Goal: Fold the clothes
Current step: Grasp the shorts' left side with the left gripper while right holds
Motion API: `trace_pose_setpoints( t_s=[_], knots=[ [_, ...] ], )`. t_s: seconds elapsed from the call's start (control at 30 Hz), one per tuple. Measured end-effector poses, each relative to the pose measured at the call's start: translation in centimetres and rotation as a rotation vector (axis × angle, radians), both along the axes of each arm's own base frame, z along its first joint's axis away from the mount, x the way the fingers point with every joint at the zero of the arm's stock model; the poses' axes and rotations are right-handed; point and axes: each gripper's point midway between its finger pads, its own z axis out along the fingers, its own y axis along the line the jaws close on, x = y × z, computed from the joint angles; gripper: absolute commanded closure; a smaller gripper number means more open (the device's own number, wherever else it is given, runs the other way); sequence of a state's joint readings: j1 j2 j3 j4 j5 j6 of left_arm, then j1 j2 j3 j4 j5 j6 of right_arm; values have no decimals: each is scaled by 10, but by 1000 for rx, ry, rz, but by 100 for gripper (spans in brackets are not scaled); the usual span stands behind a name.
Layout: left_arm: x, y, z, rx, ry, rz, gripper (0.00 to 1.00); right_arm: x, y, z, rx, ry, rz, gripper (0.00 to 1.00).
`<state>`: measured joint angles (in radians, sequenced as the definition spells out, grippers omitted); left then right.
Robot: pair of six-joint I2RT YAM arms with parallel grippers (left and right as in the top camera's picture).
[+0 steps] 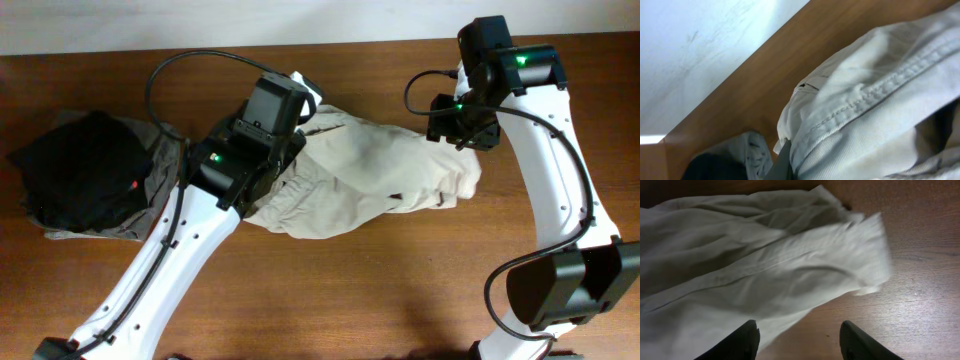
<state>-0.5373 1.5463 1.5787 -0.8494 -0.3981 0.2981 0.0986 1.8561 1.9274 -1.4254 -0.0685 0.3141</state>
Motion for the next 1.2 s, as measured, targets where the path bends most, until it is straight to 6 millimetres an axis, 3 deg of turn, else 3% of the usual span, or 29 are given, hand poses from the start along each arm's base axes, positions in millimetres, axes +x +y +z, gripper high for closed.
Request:
trace_pose_setpoints(
  t_s=[0.1,0.23,0.4,0.73,0.9,0.93,0.97,1.1,1.2],
  knots=[
    [1,5,1,13,-9,18,99,-2,0,0,-1,9,1,42],
    [2,9,3,28,-19,38,99,-3,-1,-1,-8,10,9,33],
    [4,13,5,43,-36,59,99,-4,-5,-6,-24,22,5,33],
    [7,22,11,78,-67,104,99,-11,-16,-57,0,92,33,33],
    [9,25,13,83,-83,117,99,-9,-19,-79,54,86,61,20],
    [10,25,14,80,-86,118,100,-7,-21,-82,59,77,57,14],
    [11,25,15,77,-91,121,100,-4,-24,-84,63,64,51,2],
    [15,29,18,69,-104,135,100,11,-38,-94,79,-5,43,1],
    [15,30,18,69,-105,138,100,22,-37,-102,140,-69,85,1]
  ],
)
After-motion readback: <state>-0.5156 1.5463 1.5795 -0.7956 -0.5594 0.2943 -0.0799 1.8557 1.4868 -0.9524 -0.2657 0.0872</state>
